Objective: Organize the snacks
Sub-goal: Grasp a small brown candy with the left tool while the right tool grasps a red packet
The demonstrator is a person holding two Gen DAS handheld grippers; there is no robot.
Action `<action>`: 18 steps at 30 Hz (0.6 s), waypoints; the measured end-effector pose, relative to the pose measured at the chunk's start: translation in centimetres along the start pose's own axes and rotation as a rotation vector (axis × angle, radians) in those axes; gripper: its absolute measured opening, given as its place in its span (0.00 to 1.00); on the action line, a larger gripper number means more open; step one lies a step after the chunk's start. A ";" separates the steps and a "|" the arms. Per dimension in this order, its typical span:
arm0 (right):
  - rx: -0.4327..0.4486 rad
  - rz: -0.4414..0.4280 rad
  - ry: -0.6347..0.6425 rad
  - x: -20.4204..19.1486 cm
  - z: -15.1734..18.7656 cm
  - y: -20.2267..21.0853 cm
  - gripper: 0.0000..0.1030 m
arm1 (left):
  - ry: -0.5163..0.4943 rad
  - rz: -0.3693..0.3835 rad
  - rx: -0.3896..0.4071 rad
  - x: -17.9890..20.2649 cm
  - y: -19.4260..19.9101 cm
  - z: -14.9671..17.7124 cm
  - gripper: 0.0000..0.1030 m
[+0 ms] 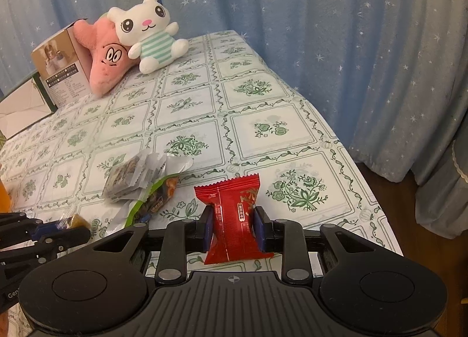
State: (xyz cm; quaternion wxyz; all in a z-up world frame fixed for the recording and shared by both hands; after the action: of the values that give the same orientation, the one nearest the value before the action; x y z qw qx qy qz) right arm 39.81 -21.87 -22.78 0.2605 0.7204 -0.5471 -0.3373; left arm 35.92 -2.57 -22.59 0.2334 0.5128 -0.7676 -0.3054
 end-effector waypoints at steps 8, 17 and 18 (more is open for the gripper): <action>-0.003 0.000 0.006 -0.1 0.1 -0.1 0.28 | 0.017 -0.016 0.013 -0.5 -0.3 0.5 0.13; -0.010 -0.001 0.004 -0.2 0.1 -0.3 0.29 | -0.069 -0.041 0.059 -0.1 -0.8 -0.6 0.38; -0.010 -0.001 0.003 -0.2 0.1 -0.3 0.29 | -0.098 -0.041 0.059 0.2 -0.9 -0.6 0.42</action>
State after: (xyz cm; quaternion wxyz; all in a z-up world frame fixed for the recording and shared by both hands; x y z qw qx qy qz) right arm 39.88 -21.62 -23.06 0.2648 0.7200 -0.5446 -0.3389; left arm 36.84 -3.13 -22.86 0.1740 0.5193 -0.7763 -0.3121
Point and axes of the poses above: each gripper's, at about its wrist camera, not at the fingertips, and y roughly against the way its jaws point, x to its right, z to its underside, the point moved 9 cm from there along -y, roughly the way its jaws point
